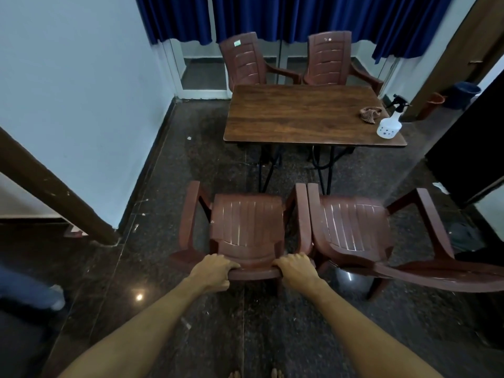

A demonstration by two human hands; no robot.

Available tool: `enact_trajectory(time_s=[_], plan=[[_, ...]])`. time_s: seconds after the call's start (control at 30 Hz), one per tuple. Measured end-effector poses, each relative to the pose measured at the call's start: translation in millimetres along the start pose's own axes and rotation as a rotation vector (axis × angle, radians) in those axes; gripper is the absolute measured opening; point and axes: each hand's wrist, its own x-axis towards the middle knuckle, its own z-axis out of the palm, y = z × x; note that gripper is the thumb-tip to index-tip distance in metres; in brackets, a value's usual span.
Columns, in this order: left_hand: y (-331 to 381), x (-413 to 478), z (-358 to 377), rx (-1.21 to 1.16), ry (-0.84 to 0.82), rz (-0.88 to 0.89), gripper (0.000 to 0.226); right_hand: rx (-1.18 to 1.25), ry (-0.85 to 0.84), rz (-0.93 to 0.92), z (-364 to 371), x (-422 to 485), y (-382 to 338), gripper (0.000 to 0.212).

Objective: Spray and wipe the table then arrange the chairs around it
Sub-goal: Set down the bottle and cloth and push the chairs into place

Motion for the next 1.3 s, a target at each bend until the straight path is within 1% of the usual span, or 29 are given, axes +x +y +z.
enact_trajectory(time_s=[0.1,0.17,0.23,0.27,0.3,0.37,0.4,0.43,0.47,0.53,0.6,0.63,0.7,0.8,0.9,1.07,1.2,1.3], plan=[[2,-2,3,-0.009,0.005,-0.01,0.068,0.0,-0.002,-0.003,1,0,-1,0.039],[1,-3,5,-0.031,0.005,-0.024,0.067,0.024,-0.041,-0.011,-2,-1,-2,0.041],[1,-4,6,-0.074,0.022,-0.028,0.059,0.055,-0.092,-0.028,-7,-2,-1,0.044],[0,-4,6,-0.092,0.021,-0.02,0.055,0.078,-0.112,-0.044,-11,-3,-1,0.049],[0,-4,6,-0.101,0.009,-0.012,0.056,0.113,-0.133,-0.064,-15,-3,0,0.058],[-1,-7,1,-0.119,-0.035,-0.003,0.069,0.244,-0.208,-0.089,-25,-6,0,0.086],[-3,-10,-3,-0.149,-0.055,0.001,0.078,0.334,-0.235,-0.091,-31,-6,-3,0.097],[-5,-12,-9,-0.195,-0.068,0.003,0.085,0.422,-0.235,-0.083,-35,-4,-6,0.103],[-7,-16,-15,-0.242,-0.069,0.0,0.092,0.479,-0.212,-0.069,-41,-2,-11,0.104],[-17,-23,-28,-0.309,-0.028,-0.013,0.102,0.493,-0.139,-0.052,-53,6,-23,0.096],[-32,-29,-39,-0.326,0.056,-0.037,0.106,0.456,-0.04,-0.053,-65,18,-38,0.078],[-42,-31,-43,-0.33,0.102,-0.048,0.102,0.424,0.019,-0.053,-70,24,-47,0.07],[-70,-36,-50,-0.342,0.183,-0.07,0.088,0.378,0.114,-0.05,-82,40,-69,0.063],[-114,-39,-57,-0.368,0.271,-0.105,0.077,0.403,0.194,-0.035,-94,68,-104,0.062],[-168,-39,-62,-0.377,0.305,-0.115,0.077,0.422,0.242,0.02,-106,108,-142,0.063],[-263,-37,-81,-0.339,0.343,-0.087,0.07,0.446,0.294,0.074,-136,170,-208,0.06],[-311,-24,-104,-0.336,0.35,-0.075,0.069,0.455,0.286,0.115,-151,213,-229,0.063],[-354,1,-122,-0.356,0.35,-0.062,0.068,0.472,0.278,0.142,-159,268,-238,0.066]])
